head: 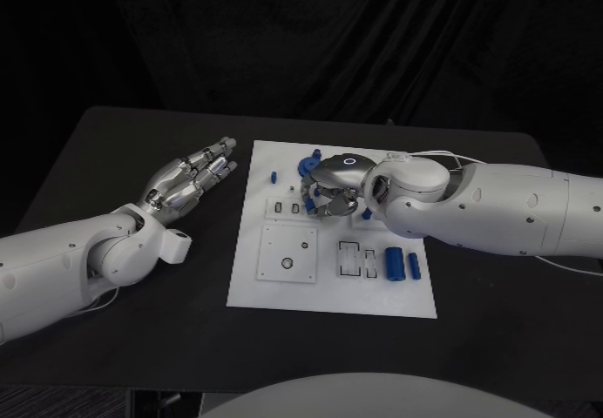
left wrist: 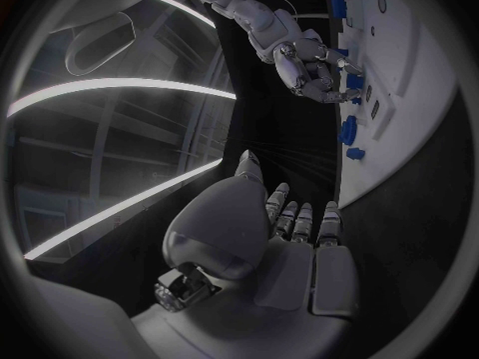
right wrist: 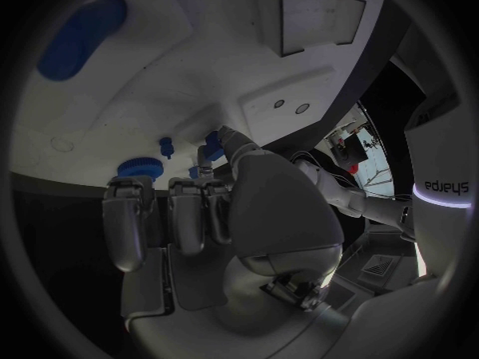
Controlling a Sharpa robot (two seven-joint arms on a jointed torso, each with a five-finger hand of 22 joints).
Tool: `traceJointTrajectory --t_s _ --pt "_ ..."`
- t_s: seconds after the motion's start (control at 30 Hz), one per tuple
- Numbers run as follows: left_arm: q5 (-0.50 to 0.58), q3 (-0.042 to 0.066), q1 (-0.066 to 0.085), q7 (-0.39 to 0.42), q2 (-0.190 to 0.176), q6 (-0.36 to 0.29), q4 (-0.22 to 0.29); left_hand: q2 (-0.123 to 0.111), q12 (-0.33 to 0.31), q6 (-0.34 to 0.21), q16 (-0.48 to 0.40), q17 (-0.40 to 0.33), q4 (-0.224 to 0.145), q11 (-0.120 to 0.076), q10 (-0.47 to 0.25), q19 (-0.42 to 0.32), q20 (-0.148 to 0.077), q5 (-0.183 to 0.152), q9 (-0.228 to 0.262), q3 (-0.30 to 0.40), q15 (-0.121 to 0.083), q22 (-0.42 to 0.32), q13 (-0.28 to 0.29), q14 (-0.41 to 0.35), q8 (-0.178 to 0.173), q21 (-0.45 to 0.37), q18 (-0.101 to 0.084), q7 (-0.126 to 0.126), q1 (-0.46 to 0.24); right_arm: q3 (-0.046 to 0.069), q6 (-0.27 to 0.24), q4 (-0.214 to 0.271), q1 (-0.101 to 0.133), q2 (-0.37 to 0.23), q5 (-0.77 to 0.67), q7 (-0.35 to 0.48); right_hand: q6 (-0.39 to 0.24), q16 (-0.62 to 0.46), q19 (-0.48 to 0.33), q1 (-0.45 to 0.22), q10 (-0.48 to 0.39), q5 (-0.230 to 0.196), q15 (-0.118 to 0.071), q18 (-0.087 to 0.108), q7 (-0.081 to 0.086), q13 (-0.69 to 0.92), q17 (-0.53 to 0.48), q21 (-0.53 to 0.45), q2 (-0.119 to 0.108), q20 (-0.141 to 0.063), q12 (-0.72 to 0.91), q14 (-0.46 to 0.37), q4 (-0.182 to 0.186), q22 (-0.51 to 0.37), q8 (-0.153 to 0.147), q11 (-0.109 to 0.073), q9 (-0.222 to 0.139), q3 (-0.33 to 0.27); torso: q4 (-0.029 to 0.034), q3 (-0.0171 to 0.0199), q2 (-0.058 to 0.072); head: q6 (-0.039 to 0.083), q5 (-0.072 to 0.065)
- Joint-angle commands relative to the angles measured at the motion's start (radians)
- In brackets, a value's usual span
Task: Assemble the parts on the task board
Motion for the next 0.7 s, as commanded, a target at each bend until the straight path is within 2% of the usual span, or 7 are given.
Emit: traceJointTrajectory --t_s 0.03,0.2,0.5,0.7 --pt "-0.002 0.001 -0.002 0.148 0.002 0.018 -0.001 -0.001 -0.001 -0.002 -0.004 -0.002 -0.006 0.008 0.0 -0.003 0.006 0.004 0.0 0.001 0.006 -0.001 0.001 0.0 0.0 -0.003 0.018 0.006 0.008 0.001 -0.006 0.001 -0.003 -0.005 -0.022 -0.027 0.009 0.003 0.104 -0.004 0.106 0.007 0.009 -0.008 0.002 0.263 0.263 0.003 -0.007 0.006 0.003 0.106 -0.009 0.263 -0.004 0.006 0.001 0.001 0.0004 -0.0004 -0.001 -0.001 0.002" --pt "-0.002 0.001 -0.002 0.147 0.002 0.02 -0.003 -0.001 -0.001 -0.002 -0.004 -0.002 -0.006 0.008 0.0 -0.003 0.006 0.004 0.0 0.001 0.006 -0.001 0.001 0.0 0.0 -0.003 0.018 0.006 0.008 0.001 -0.002 0.001 -0.004 -0.012 -0.023 -0.032 0.01 0.003 0.104 -0.002 0.106 0.007 0.009 -0.008 0.002 0.263 0.263 0.003 -0.007 0.006 0.003 0.106 -0.011 0.263 -0.005 0.006 0.0 0.002 0.0007 -0.0015 -0.001 -0.003 0.004" --pt "-0.002 0.001 -0.003 0.146 0.006 0.023 -0.008 0.001 -0.001 -0.003 -0.004 -0.002 -0.009 0.01 0.0 -0.003 0.007 0.004 0.0 0.003 0.008 -0.001 0.001 0.0 -0.001 -0.003 0.018 0.007 0.01 0.0 0.031 -0.002 -0.008 -0.012 -0.023 -0.037 0.004 0.003 0.104 -0.006 0.106 0.006 0.01 -0.008 0.005 0.263 0.263 0.003 -0.008 0.008 0.003 0.106 -0.014 0.263 -0.019 0.007 -0.007 0.002 0.0002 -0.0013 -0.001 -0.005 0.0" --pt "-0.002 0.001 -0.003 0.147 0.007 0.024 -0.009 0.001 -0.001 -0.003 -0.004 -0.002 -0.009 0.01 0.0 -0.003 0.007 0.004 0.0 0.003 0.008 -0.001 0.001 0.0 -0.001 -0.003 0.018 0.007 0.01 0.0 0.041 -0.014 -0.019 -0.006 -0.023 -0.033 -0.002 0.003 0.104 -0.011 0.106 0.006 0.01 -0.008 0.006 0.263 0.263 0.003 -0.008 0.009 0.003 0.106 -0.014 0.263 -0.028 0.007 -0.011 0.001 -0.0005 -0.0018 -0.001 -0.006 0.002"
